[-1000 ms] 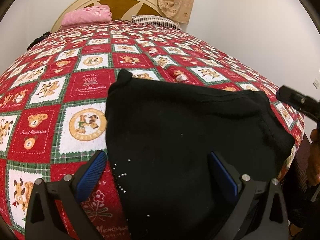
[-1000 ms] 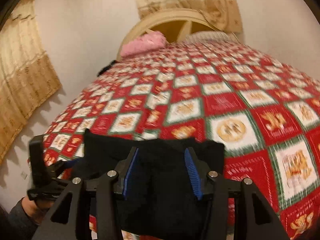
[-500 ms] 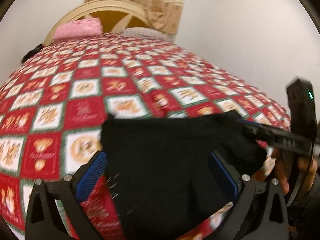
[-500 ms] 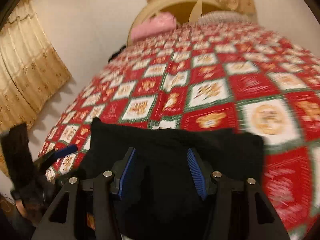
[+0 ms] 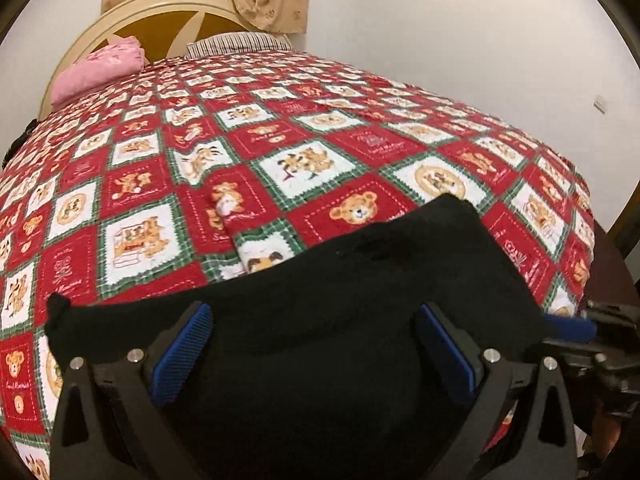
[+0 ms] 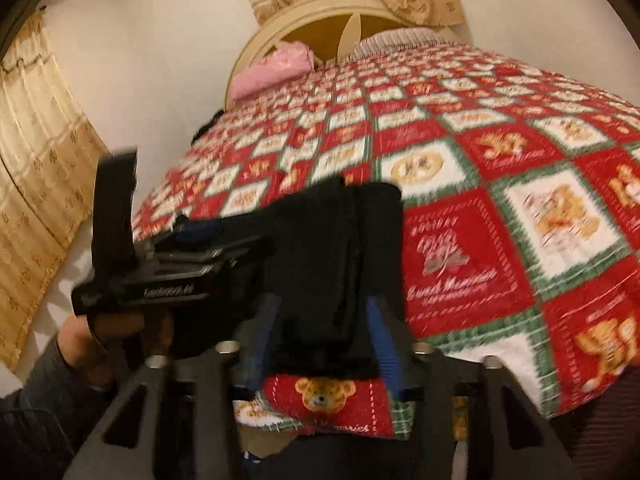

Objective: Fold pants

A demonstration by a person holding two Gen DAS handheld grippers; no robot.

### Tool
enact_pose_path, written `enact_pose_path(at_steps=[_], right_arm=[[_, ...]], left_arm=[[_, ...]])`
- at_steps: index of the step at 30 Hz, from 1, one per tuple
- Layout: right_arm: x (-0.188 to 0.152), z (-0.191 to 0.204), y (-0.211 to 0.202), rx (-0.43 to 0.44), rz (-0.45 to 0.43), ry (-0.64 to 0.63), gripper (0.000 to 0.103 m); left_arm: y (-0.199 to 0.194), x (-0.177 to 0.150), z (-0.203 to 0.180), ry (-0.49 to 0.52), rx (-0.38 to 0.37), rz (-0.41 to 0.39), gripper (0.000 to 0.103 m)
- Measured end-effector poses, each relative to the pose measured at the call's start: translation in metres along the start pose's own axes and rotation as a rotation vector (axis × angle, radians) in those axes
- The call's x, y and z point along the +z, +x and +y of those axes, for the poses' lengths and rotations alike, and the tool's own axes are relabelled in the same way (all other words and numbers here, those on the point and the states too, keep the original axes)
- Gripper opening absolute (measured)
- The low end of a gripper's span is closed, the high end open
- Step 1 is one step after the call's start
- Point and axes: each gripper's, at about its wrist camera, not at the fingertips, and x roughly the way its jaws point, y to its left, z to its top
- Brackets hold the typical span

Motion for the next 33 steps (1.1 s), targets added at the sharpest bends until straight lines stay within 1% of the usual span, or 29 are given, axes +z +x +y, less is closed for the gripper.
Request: enact_pose_path(at_steps=[1, 3, 5, 9, 11, 15, 18, 19, 20, 21, 22, 23, 26, 33], right_arm=[[-0.004, 0.0, 0.001, -0.009, 0.01, -0.01, 0.021], [-0.008, -0.001, 0.004, -0.027, 0.021, -0.021, 0.015], [-0.009, -0.005, 0.001, -0.017, 0.025, -0.006, 0.008], [-0.013, -0.004, 0.002, -0.051, 0.039, -0.032, 0.008], [-0.013, -0.009, 0.007, -0.043, 0.044, -0.016, 0.008], [-0.011, -0.011, 0.002, -0.025, 0.034, -0.013, 0.009], [-0.009, -0.013, -0.004, -0.011, 0.015, 0.005, 0.017], [-0.007, -0.011, -0.007, -0.022, 0.002, -0.005, 0.024], [-0.006, -0.009, -0.009, -0.032, -0.009, -0.013, 0.038], [-0.004, -0.007, -0.012, -0.038, -0.023, -0.02, 0.047], [-0.002, -0.007, -0.014, -0.037, -0.034, -0.017, 0.059], [0.0, -0.007, -0.015, -0.037, -0.039, -0.013, 0.061], [0.005, -0.009, -0.017, -0.048, -0.052, -0.003, 0.061], [0.014, -0.015, -0.009, -0.053, -0.051, 0.022, 0.061]], left_arm=[[-0.001, -0.001, 0.0, 0.0, 0.001, 0.0, 0.103], [-0.003, -0.003, -0.001, 0.001, -0.004, -0.002, 0.103], [-0.006, -0.004, -0.001, 0.003, -0.013, -0.002, 0.103], [-0.004, -0.005, -0.002, 0.009, -0.012, -0.003, 0.103], [-0.006, -0.007, -0.001, 0.004, -0.011, -0.002, 0.103], [-0.016, -0.008, 0.004, -0.004, -0.013, -0.013, 0.103], [-0.024, -0.011, 0.012, -0.015, -0.001, -0.025, 0.103], [-0.026, -0.012, 0.014, -0.02, 0.003, -0.027, 0.103], [-0.027, -0.013, 0.017, -0.024, 0.008, -0.029, 0.103], [-0.029, -0.014, 0.02, -0.026, 0.017, -0.031, 0.103], [-0.03, -0.014, 0.022, -0.027, 0.022, -0.034, 0.103], [-0.032, -0.015, 0.025, -0.028, 0.032, -0.037, 0.103], [-0.04, -0.019, 0.036, -0.037, 0.06, -0.043, 0.103], [-0.056, -0.031, 0.068, -0.071, 0.129, -0.054, 0.103]])
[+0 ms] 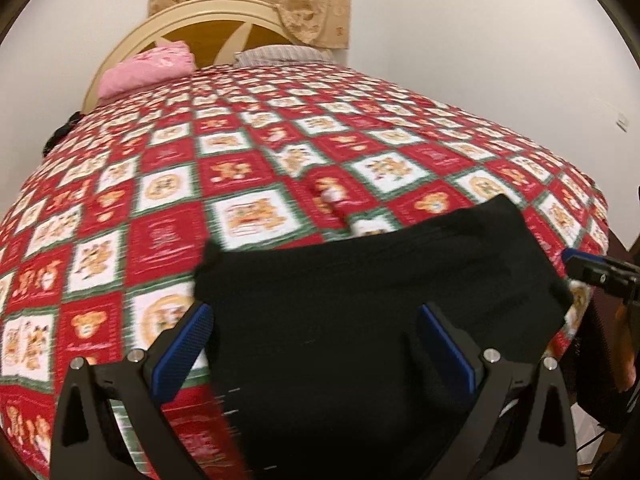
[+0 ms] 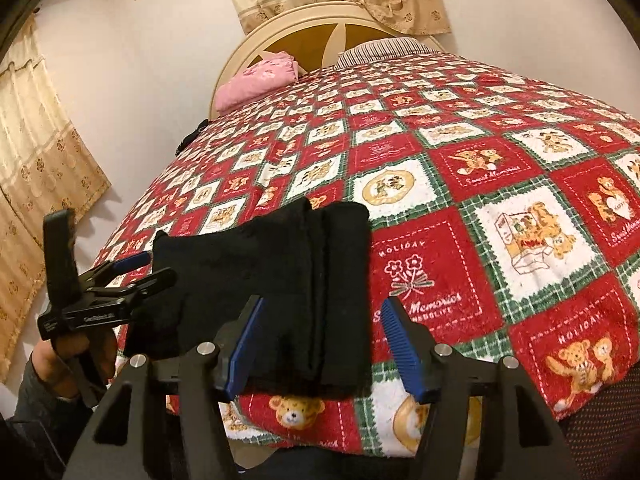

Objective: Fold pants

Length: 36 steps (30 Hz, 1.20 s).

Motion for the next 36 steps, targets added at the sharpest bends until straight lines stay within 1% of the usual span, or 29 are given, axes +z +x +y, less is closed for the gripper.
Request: enact_pose_path(at_steps=[7, 15, 20, 24, 30, 36], right_arm=[[0.01, 0.0, 0.014, 0.017, 0.009, 0.001, 0.061], [0.015, -0.01, 0.034, 0.027, 0.04, 0.028, 0.061], [0.016, -0.016, 0.038, 0.052, 0.03, 0.038, 0.062], [0.015, -0.017, 0.041, 0.055, 0.016, 0.023, 0.062], [0.016, -0.02, 0.04, 0.072, 0.014, 0.035, 0.061], [0.016, -0.022, 0.043, 0.078, 0.009, 0.048, 0.061]], left_arm=[[0.003, -0.012, 0.029, -0.056, 0.036, 0.026, 0.103], [0.014, -0.02, 0.034, -0.109, -0.005, 0.044, 0.103], [0.024, -0.026, 0.034, -0.136, -0.033, 0.071, 0.103], [0.025, -0.026, 0.032, -0.131, -0.034, 0.068, 0.103], [0.023, -0.031, 0.041, -0.146, -0.072, 0.065, 0.103], [0.028, -0.029, 0.039, -0.148, -0.072, 0.083, 0.103]])
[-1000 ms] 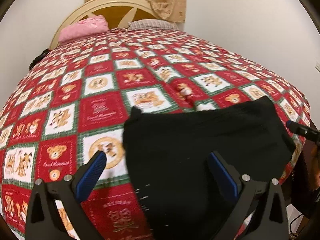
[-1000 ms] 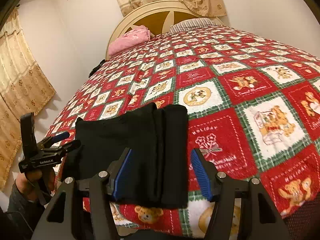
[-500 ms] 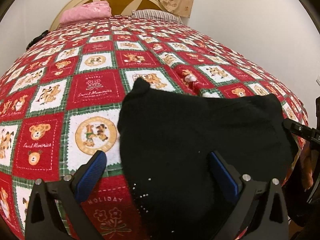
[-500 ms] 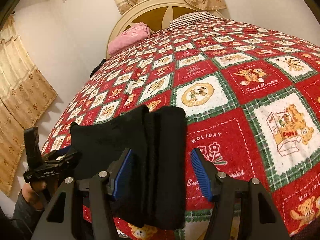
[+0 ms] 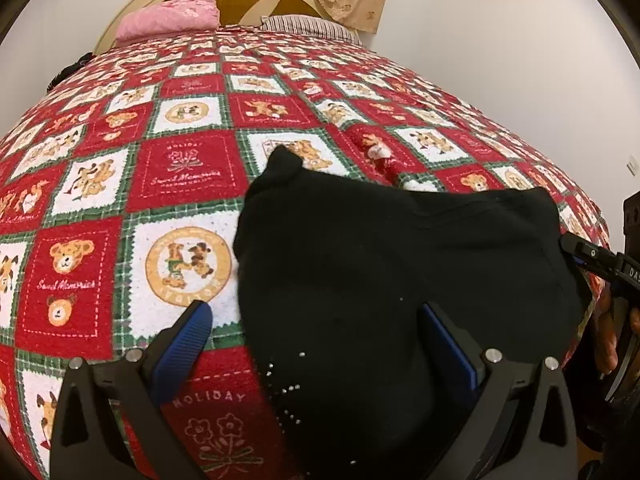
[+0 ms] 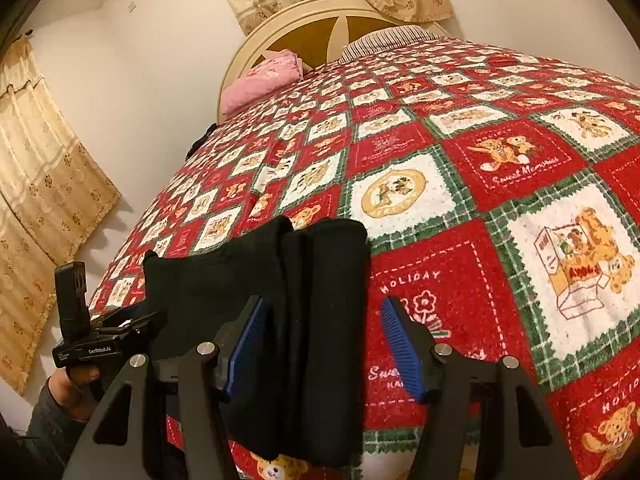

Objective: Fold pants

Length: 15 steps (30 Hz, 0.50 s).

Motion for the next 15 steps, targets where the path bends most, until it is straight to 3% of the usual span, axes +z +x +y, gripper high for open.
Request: enact_pose_path(at_steps=[9, 12, 13, 15], right_arm=[[-0.002, 0.013, 0.007, -0.005, 0.001, -0.058, 0.058], [-0.003, 0.009, 0.011, -0.004, 0.006, -0.047, 0.046], [-0.003, 0.006, 0.01, 0.012, 0.007, -0.033, 0.036], [-0.001, 0.003, 0.006, 0.063, 0.002, 0.0, 0.029]], left_arm=[[-0.004, -0.003, 0.004, -0.007, -0.033, -0.017, 0.103], [-0.007, -0.003, 0.004, -0.003, -0.049, -0.027, 0.103], [-0.008, -0.004, 0.004, -0.003, -0.057, -0.032, 0.099], [-0.013, -0.006, 0.006, -0.012, -0.106, -0.047, 0.085]])
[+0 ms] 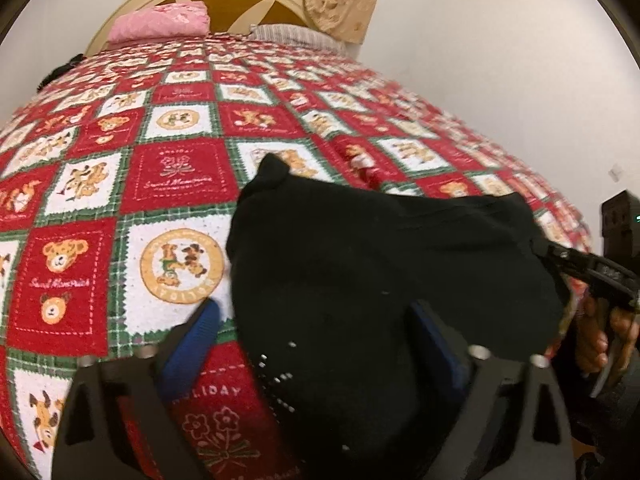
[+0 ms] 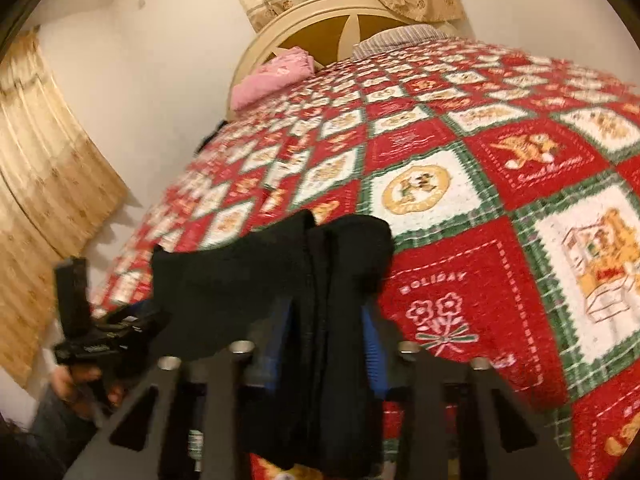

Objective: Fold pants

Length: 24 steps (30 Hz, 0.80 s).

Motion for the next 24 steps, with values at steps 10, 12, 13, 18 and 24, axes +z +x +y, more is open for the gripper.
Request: enact_pose_path(at_steps=[10, 12, 13, 18, 24], right_arm=[[0.003, 0.027, -0.02, 0.037, -0.046, -0.072, 0.024], [0.006, 0.037, -0.025, 0.046, -0.055, -0.098, 0.023], [0.008, 0.042, -0.028, 0.049, -0.059, -0.115, 0.023], [0.027, 0.078, -0.023, 0.076, -0.048, -0.215, 0.023], [0.056, 0.127, 0.034, 0.148, 0.007, -0.299, 0.023]], left_arm=[[-0.012, -0.002, 0.003, -0.04, -0.118, -0.04, 0.026], [-0.018, -0.002, 0.004, -0.046, -0.134, -0.054, 0.021], [-0.023, -0.002, 0.006, -0.05, -0.141, -0.065, 0.02], [-0.057, 0.0, 0.027, -0.094, -0.139, -0.138, 0.016], [-0.104, 0.007, 0.081, -0.149, -0.019, -0.227, 0.016]])
